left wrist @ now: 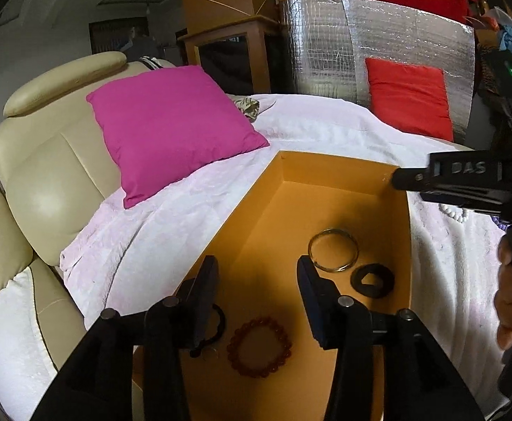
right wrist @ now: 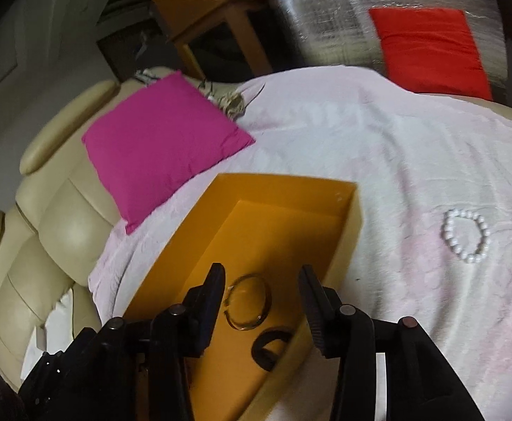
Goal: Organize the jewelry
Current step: 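Open both tools to drop the bracelet and bangle into the box, then move both tools back toward the purple bracelet and watch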
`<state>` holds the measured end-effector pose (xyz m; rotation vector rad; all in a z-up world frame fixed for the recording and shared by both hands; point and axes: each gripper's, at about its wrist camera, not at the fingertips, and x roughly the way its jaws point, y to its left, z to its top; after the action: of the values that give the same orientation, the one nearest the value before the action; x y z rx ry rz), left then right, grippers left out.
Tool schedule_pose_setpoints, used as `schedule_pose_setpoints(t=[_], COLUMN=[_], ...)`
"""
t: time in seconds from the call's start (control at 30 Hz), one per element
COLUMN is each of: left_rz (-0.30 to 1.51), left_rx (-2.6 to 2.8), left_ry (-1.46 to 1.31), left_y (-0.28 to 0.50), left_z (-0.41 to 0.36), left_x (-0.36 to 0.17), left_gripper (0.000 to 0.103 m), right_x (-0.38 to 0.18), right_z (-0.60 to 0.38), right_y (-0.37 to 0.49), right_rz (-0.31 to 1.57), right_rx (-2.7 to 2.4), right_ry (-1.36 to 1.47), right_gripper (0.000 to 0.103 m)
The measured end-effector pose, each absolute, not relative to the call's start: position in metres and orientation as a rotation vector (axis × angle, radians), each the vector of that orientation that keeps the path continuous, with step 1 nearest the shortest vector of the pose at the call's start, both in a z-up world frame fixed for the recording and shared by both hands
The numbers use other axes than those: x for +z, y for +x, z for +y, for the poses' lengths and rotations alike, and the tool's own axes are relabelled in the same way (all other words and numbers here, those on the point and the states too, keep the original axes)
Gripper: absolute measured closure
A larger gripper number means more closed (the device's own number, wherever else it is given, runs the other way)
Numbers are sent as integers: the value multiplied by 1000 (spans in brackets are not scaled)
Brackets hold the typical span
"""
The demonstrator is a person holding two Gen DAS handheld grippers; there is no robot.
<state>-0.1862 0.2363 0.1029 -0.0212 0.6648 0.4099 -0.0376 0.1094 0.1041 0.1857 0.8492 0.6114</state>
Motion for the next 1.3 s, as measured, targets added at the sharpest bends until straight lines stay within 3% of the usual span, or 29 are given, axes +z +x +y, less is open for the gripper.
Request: schedule_pose_setpoints(t=[0.43, 0.53, 0.73, 1.0, 1.3], left_rz=[633, 631, 683, 729, 729], left_rx=[376, 359, 270, 114, 24], left_ry=[55, 75, 63, 64, 96], left_y=[-189, -189, -180, -154, -117], left_z=[191, 177, 147, 89, 33], left_x=[129, 135, 139, 138, 122], left_gripper=[43, 34, 30, 29, 29], right_x=[119, 122, 123, 93, 70], right_z=[-11, -44, -123, -251, -292], right_y=[-36, -39, -47, -54, -40], right_rz=[823, 814, 783, 748, 848], right_rx=[468, 430, 353, 224, 224], right_ry=[273, 276, 300, 458, 532], right_gripper=[55, 55, 55, 55, 55])
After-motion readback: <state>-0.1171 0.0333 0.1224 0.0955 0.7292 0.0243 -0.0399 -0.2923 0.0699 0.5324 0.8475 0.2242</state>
